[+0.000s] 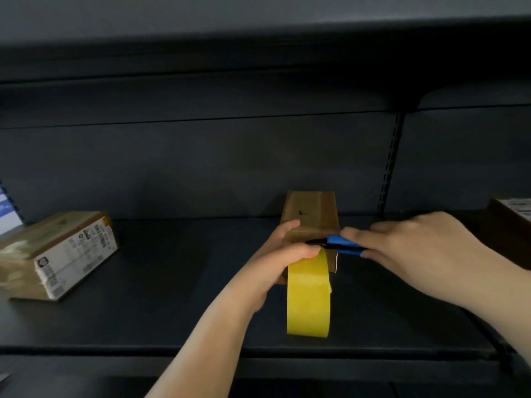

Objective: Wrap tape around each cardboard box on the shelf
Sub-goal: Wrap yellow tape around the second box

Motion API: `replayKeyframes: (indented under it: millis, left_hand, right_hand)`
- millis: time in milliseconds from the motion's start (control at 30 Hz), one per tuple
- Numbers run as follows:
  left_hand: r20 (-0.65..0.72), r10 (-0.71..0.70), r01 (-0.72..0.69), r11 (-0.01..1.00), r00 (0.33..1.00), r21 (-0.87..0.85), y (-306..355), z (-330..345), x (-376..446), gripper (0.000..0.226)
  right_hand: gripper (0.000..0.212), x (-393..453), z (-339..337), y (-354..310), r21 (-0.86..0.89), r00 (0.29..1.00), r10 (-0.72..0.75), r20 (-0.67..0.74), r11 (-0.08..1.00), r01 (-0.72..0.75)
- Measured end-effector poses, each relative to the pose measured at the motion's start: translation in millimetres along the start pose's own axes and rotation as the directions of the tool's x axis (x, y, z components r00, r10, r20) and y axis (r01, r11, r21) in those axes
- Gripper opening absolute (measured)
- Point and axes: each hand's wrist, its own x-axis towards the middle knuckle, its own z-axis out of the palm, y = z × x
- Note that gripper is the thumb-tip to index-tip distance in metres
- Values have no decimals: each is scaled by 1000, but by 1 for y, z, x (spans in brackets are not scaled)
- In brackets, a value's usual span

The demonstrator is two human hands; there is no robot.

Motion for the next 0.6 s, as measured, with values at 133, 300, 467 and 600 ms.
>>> replayKeyframes:
  millis: [133, 300, 467, 600]
  left_hand:
    - [13, -5, 5, 1000, 1000, 24, 3, 2, -1, 86]
    - [8, 10, -10, 1000, 1000, 23, 2, 2, -3, 88]
    - [-2, 26, -26, 1000, 1000, 8, 0, 3, -4, 88]
    - [-7, 21, -21, 1000, 1000, -22, -1, 2, -3, 84]
  right_hand:
    - [50, 9, 1, -1, -21, 1000, 7, 22, 1000, -7]
    - [57, 14, 3, 2, -171, 991, 29, 127, 985, -7]
    - [47, -8, 6, 19, 102, 992, 7, 128, 995, -20]
    - [32, -29, 30, 55, 382, 918, 269, 290, 847, -369]
